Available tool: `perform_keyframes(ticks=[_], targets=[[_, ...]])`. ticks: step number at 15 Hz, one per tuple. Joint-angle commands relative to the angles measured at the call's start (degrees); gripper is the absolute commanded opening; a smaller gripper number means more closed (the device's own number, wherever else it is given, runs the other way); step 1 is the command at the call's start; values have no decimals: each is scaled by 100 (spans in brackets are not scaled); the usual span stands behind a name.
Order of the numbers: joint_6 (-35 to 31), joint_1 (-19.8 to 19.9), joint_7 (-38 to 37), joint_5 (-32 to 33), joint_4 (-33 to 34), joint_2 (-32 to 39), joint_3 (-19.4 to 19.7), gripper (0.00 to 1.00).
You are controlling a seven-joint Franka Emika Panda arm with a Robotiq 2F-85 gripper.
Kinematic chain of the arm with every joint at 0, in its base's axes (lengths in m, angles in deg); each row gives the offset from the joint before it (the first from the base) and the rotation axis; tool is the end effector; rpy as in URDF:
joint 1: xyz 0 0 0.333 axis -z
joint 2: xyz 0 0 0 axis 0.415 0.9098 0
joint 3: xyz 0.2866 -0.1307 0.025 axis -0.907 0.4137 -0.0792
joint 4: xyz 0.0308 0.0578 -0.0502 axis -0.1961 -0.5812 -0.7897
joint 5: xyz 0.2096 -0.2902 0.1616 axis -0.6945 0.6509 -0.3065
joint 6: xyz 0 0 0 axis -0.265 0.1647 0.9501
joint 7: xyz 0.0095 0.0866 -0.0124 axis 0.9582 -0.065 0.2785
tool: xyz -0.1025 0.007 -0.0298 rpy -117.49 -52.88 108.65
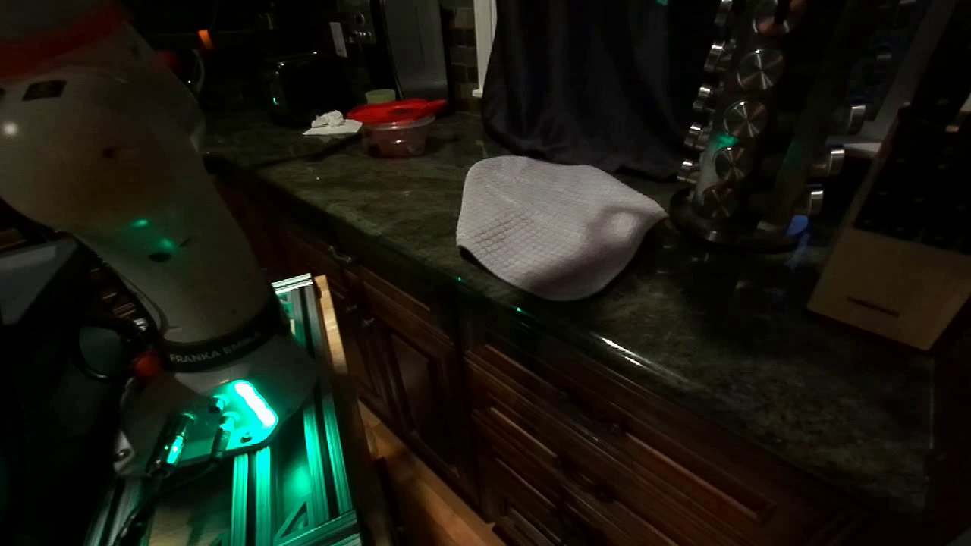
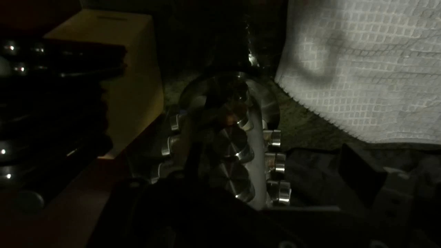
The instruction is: Remove one glass jar from the stand on the right and put it on the countertop.
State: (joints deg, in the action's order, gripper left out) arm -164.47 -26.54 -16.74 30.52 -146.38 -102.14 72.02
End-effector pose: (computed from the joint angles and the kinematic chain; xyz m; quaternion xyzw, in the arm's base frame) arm 0.4759 -0.1614 0.5459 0.9549 0.2274 0.1912 0.0016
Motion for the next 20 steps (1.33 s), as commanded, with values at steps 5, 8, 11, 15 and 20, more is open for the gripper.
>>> perform_keyframes(ticks=[5, 8, 11, 15, 20], targets=[[61, 259, 222, -274, 410, 442, -223, 100], [-171, 254, 304, -382, 402, 500, -228, 100], [-262, 234, 784, -744, 611, 673, -218, 100], [-103, 299, 1433, -1311, 884, 973, -203, 100], [244, 517, 2228, -2118, 1209, 1328, -251, 100]])
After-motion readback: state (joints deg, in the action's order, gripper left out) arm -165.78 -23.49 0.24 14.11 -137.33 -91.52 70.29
